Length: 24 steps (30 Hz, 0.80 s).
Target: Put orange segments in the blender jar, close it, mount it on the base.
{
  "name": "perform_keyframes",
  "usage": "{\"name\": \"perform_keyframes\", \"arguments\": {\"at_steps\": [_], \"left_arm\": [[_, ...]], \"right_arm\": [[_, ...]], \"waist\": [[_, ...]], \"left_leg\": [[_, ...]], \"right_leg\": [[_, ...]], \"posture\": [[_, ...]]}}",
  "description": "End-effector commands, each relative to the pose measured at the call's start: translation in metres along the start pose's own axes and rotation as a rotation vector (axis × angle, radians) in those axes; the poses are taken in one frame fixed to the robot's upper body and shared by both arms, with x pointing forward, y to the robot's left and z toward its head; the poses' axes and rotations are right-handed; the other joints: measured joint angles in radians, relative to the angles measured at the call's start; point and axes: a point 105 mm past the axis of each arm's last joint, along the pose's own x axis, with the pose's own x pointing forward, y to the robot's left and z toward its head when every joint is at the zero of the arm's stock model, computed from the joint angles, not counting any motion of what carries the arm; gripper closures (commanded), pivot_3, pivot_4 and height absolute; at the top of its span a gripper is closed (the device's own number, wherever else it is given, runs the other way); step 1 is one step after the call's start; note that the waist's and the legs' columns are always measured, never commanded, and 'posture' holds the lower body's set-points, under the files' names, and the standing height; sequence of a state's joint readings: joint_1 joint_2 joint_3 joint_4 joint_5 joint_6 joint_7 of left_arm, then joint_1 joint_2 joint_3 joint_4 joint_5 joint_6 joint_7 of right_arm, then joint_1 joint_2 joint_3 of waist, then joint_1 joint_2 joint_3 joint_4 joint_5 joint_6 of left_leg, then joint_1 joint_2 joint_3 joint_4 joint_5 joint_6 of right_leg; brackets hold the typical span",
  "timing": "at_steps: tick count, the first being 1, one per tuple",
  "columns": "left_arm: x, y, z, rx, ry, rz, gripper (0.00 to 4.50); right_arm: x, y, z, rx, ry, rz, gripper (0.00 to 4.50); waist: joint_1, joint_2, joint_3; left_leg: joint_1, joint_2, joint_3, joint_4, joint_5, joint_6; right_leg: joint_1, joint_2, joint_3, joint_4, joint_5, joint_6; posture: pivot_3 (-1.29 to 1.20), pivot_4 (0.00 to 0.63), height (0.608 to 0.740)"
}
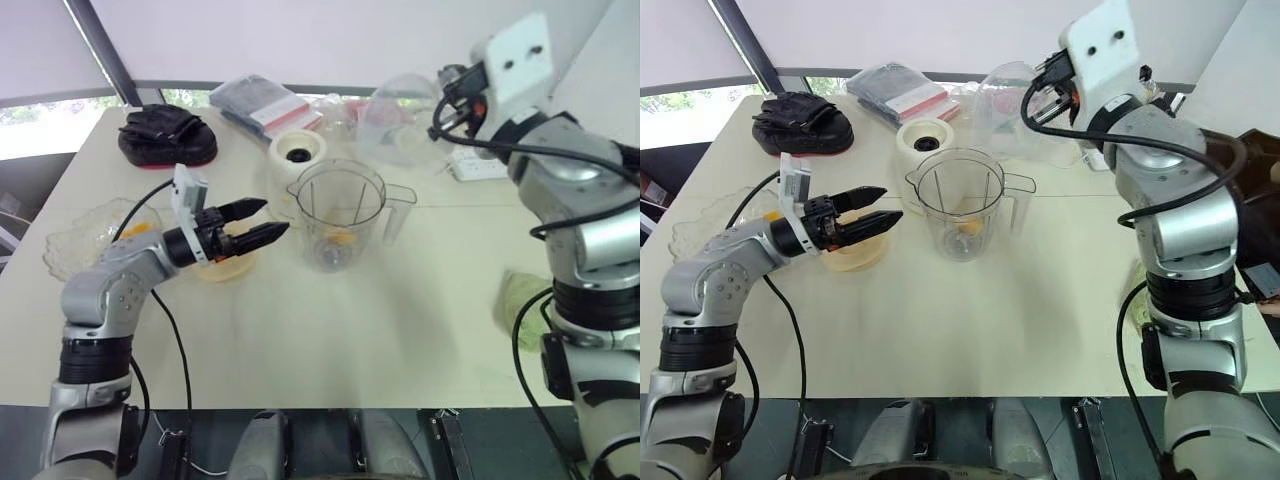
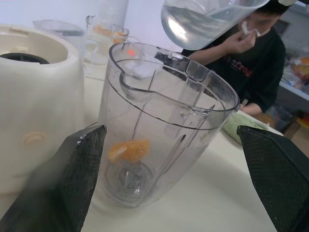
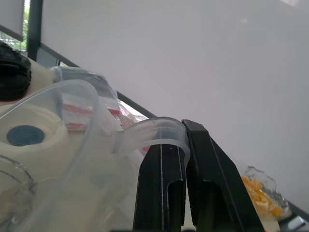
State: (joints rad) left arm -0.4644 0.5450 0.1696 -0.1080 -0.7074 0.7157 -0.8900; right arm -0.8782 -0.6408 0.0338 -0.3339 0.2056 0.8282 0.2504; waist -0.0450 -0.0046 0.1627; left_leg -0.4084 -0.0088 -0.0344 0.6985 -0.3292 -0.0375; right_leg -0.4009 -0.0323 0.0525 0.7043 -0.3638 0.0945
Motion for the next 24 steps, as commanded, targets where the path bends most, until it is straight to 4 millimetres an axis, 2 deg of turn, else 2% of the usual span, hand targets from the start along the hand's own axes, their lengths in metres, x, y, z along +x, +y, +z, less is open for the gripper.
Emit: {"name": "perform_keyframes", "arguments": {"at_steps": [1, 6, 24], "left_arm": [[0.000, -0.006, 0.008, 0.034, -0.023, -0.012, 0.00], [-0.002, -0.007, 0.008, 0.033, -0.029, 0.002, 0.00], [-0.004, -0.008, 0.006, 0.026, -0.031, 0.014, 0.00]], "right_arm": [[0.000, -0.007, 0.029, -0.065, -0.116, -0.034, 4.45], [0.004, 0.001, 0.030, -0.149, -0.139, -0.015, 4.45], [0.008, 0.008, 0.027, -0.220, -0.157, -0.004, 4.45]], "waist": [[0.001, 0.000, 0.000], [0.000, 0.000, 0.000], [-0.001, 0.000, 0.000]], "left_leg": [[0.000, 0.000, 0.000, 0.000, 0.000, 0.000], [0.000, 0.000, 0.000, 0.000, 0.000, 0.000], [0.000, 0.000, 0.000, 0.001, 0.000, 0.000]], "right_leg": [[0.000, 0.000, 0.000, 0.000, 0.000, 0.000], [0.000, 0.000, 0.000, 0.000, 0.000, 0.000], [0.000, 0.000, 0.000, 0.001, 0.000, 0.000]], "posture": [[0.00, 0.150, 0.740], [0.00, 0.150, 0.740], [0.00, 0.150, 0.740]]}}
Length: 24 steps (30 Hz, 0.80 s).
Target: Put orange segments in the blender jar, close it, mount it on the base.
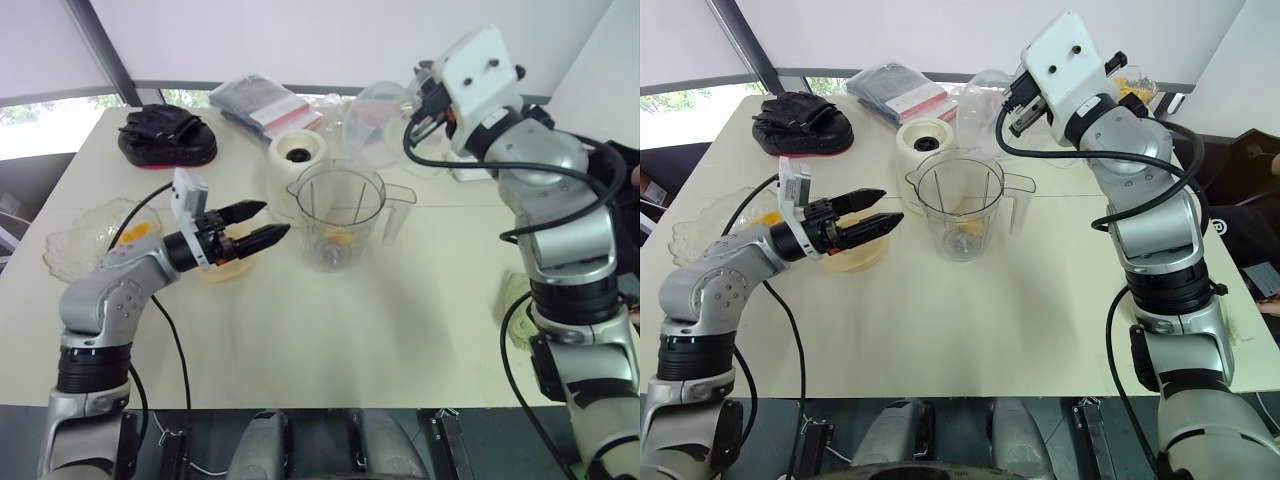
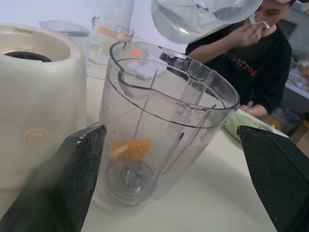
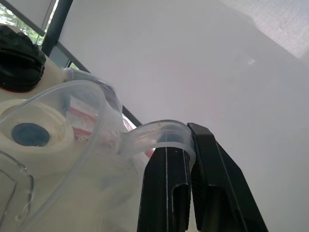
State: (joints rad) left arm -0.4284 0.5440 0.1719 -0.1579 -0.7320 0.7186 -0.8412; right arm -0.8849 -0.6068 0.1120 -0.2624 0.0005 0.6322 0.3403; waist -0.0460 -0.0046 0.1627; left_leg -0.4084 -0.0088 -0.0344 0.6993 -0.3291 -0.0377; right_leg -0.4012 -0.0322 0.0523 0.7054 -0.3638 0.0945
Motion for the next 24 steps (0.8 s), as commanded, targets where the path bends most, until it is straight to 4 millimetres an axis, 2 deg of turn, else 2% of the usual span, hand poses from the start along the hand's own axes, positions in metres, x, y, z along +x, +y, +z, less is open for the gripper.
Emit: {"name": "perform_keyframes", "arguments": {"at_steps": [1, 24], "left_arm": [[-0.0026, -0.0044, 0.0082, 0.026, -0.025, -0.010, 0.00], [-0.0027, -0.0031, 0.0058, 0.019, -0.023, -0.012, 0.00]], "right_arm": [[-0.0020, -0.0095, 0.0196, -0.043, -0.075, -0.040, 4.45], [-0.0023, -0.0050, 0.0182, -0.090, -0.076, -0.038, 4.45]], "waist": [[0.000, 0.000, 0.000], [-0.001, 0.000, 0.000]], "left_leg": [[0.000, 0.000, 0.000, 0.000, 0.000, 0.000], [0.000, 0.000, 0.000, 0.000, 0.000, 0.000]], "right_leg": [[0.000, 0.000, 0.000, 0.000, 0.000, 0.000], [0.000, 0.000, 0.000, 0.001, 0.000, 0.000]], "posture": [[0.00, 0.150, 0.740], [0.00, 0.150, 0.740]]}}
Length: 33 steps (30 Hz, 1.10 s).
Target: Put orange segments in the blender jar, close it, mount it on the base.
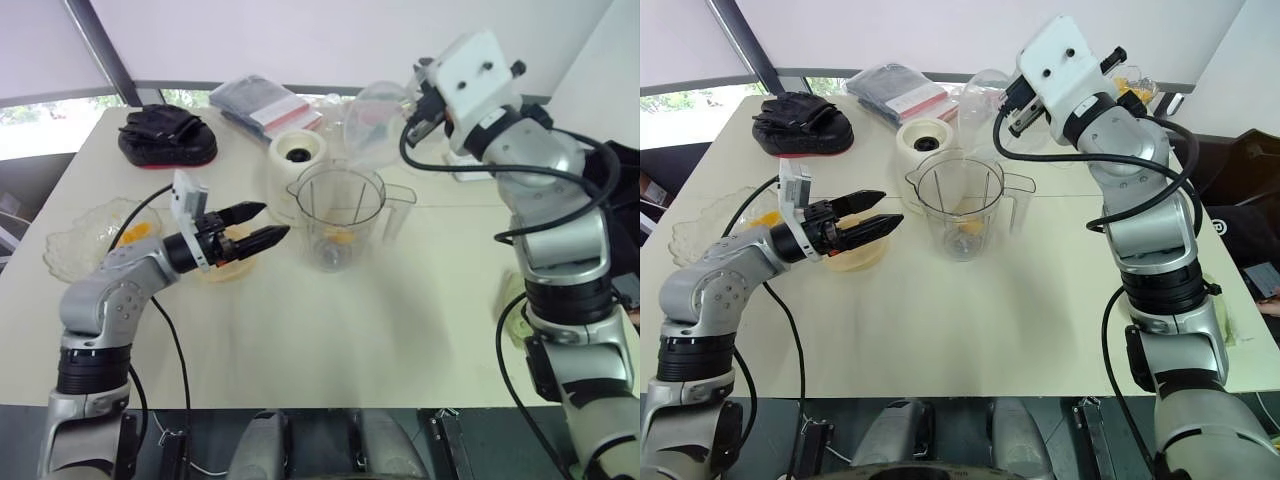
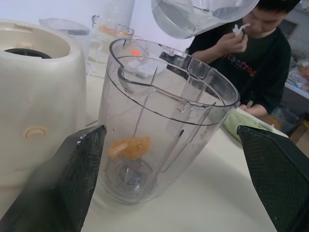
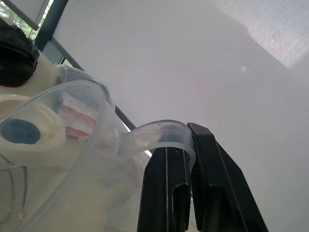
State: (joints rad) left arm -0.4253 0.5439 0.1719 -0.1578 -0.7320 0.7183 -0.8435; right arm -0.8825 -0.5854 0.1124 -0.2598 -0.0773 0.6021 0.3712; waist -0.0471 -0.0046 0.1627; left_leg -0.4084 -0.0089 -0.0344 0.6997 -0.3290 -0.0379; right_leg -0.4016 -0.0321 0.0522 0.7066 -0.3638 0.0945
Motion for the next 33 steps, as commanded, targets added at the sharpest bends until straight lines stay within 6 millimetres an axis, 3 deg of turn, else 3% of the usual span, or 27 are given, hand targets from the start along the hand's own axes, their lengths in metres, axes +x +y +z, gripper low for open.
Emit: {"name": "perform_keyframes", "arguments": {"at_steps": [1, 11, 19, 29, 33], "left_arm": [[-0.002, -0.003, 0.007, 0.021, -0.024, -0.010, 0.00], [-0.002, -0.002, 0.007, 0.025, -0.019, -0.011, 0.00], [0.000, -0.001, 0.007, 0.024, -0.015, -0.015, 0.00], [0.003, 0.002, 0.007, 0.025, -0.005, -0.027, 0.00], [0.004, 0.002, 0.007, 0.023, -0.004, -0.031, 0.00]], "right_arm": [[-0.003, -0.007, 0.016, -0.041, -0.066, -0.034, 4.45], [-0.005, -0.002, 0.012, -0.095, -0.063, -0.023, 4.45], [-0.007, -0.006, 0.007, 0.026, -0.043, -0.048, 4.45], [-0.014, -0.030, -0.018, 0.460, 0.050, -0.192, 4.45], [-0.022, -0.044, -0.041, 0.708, 0.098, -0.305, 4.45]], "waist": [[0.000, 0.000, 0.000], [0.000, 0.000, 0.000], [0.000, 0.000, 0.000], [0.000, 0.000, 0.000], [-0.001, 0.000, 0.000]], "left_leg": [[0.000, 0.000, 0.000, 0.000, 0.000, 0.000], [0.000, 0.000, 0.000, 0.000, 0.000, 0.000], [0.000, 0.000, 0.000, 0.001, 0.000, -0.001], [0.000, 0.000, 0.000, 0.002, 0.001, -0.002], [0.000, 0.000, 0.000, 0.002, 0.002, -0.003]], "right_leg": [[0.000, 0.000, 0.000, 0.000, 0.000, 0.000], [-0.001, 0.000, 0.000, 0.002, 0.000, 0.000], [-0.002, 0.000, 0.000, 0.005, 0.000, 0.000], [-0.004, 0.000, 0.000, 0.011, 0.000, 0.000], [-0.004, 0.000, 0.000, 0.011, 0.000, 0.000]], "posture": [[0.00, 0.150, 0.740], [0.00, 0.150, 0.740], [0.00, 0.150, 0.740], [0.00, 0.150, 0.740], [0.00, 0.150, 0.740]]}}
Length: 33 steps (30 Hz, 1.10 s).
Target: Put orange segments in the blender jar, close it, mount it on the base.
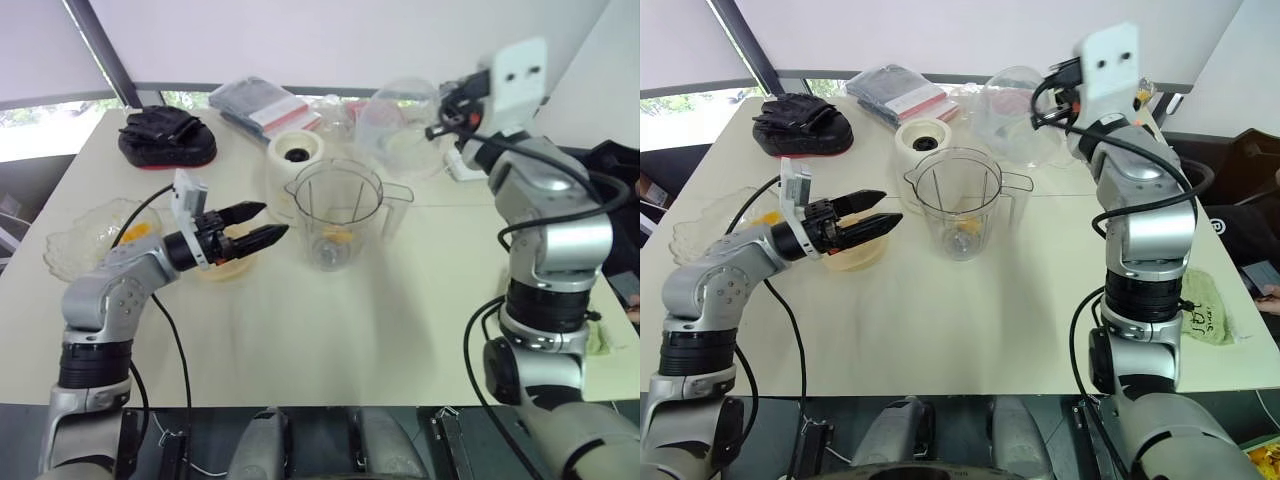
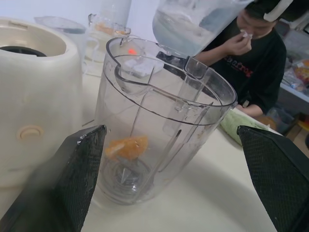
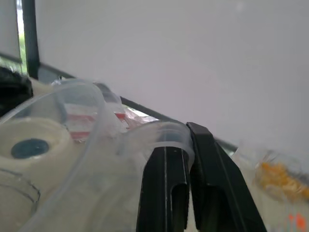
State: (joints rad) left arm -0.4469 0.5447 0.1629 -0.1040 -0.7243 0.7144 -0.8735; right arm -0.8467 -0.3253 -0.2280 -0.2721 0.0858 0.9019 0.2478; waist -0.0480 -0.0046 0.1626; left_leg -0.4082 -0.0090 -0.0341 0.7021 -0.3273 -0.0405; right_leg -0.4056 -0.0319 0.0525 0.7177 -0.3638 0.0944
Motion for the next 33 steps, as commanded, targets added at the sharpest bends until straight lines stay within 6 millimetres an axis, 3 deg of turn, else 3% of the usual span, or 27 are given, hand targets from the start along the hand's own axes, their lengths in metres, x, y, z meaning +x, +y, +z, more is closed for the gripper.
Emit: {"name": "perform_keyframes", "arguments": {"at_steps": [1, 5, 11, 17, 23, 28, 33], "left_arm": [[0.003, -0.003, 0.010, 0.046, -0.011, -0.020, 0.00], [0.003, -0.002, 0.011, 0.043, -0.011, -0.021, 0.00], [0.002, -0.008, 0.015, 0.044, -0.020, -0.057, 0.00], [0.001, -0.019, 0.024, 0.060, -0.022, -0.111, 0.00], [-0.001, -0.032, 0.030, 0.097, 0.001, -0.186, 0.00], [-0.003, -0.043, 0.030, 0.138, 0.046, -0.250, 0.00], [-0.004, -0.042, 0.022, 0.174, 0.099, -0.250, 0.00]], "right_arm": [[-0.007, -0.031, 0.017, 0.203, -0.076, -0.132, 4.45], [-0.015, -0.058, 0.003, 0.385, -0.083, -0.264, 4.45], [-0.039, -0.097, -0.045, 0.470, -0.024, -0.473, 4.45], [-0.069, -0.123, -0.117, 0.557, 0.105, -0.661, 4.45], [-0.081, -0.121, -0.155, 0.555, 0.162, -0.684, 4.45], [-0.083, -0.120, -0.169, 0.568, 0.178, -0.703, 4.45], [-0.080, -0.117, -0.171, 0.572, 0.176, -0.694, 4.45]], "waist": [[0.000, 0.000, 0.000], [0.001, 0.000, 0.000], [-0.003, 0.000, 0.000], [-0.020, 0.000, 0.000], [-0.028, 0.001, 0.000], [-0.027, 0.001, 0.000], [-0.022, 0.001, -0.001]], "left_leg": [[0.000, 0.000, 0.000, 0.000, 0.000, 0.000], [0.000, 0.000, 0.000, 0.000, 0.000, 0.000], [0.000, 0.000, 0.001, -0.001, 0.000, 0.000], [0.000, 0.000, 0.001, -0.001, 0.000, 0.000], [0.001, 0.000, 0.003, -0.002, 0.001, 0.000], [0.002, 0.000, 0.003, -0.002, 0.002, -0.001], [0.002, 0.000, 0.003, -0.002, 0.002, -0.001]], "right_leg": [[0.000, 0.000, 0.000, 0.000, 0.000, 0.000], [0.000, 0.000, 0.000, 0.000, 0.000, 0.000], [0.000, 0.000, 0.000, 0.000, 0.000, 0.000], [0.000, 0.000, 0.001, 0.001, 0.000, 0.000], [0.000, 0.001, 0.003, 0.001, 0.000, 0.000], [0.000, 0.001, 0.004, 0.002, 0.000, 0.000], [0.000, 0.001, 0.004, 0.002, 0.000, 0.000]], "posture": [[0.00, 0.150, 0.740], [0.00, 0.150, 0.740], [0.00, 0.150, 0.740], [0.00, 0.150, 0.740], [0.00, 0.150, 0.740], [0.00, 0.150, 0.740], [0.00, 0.150, 0.740]]}}
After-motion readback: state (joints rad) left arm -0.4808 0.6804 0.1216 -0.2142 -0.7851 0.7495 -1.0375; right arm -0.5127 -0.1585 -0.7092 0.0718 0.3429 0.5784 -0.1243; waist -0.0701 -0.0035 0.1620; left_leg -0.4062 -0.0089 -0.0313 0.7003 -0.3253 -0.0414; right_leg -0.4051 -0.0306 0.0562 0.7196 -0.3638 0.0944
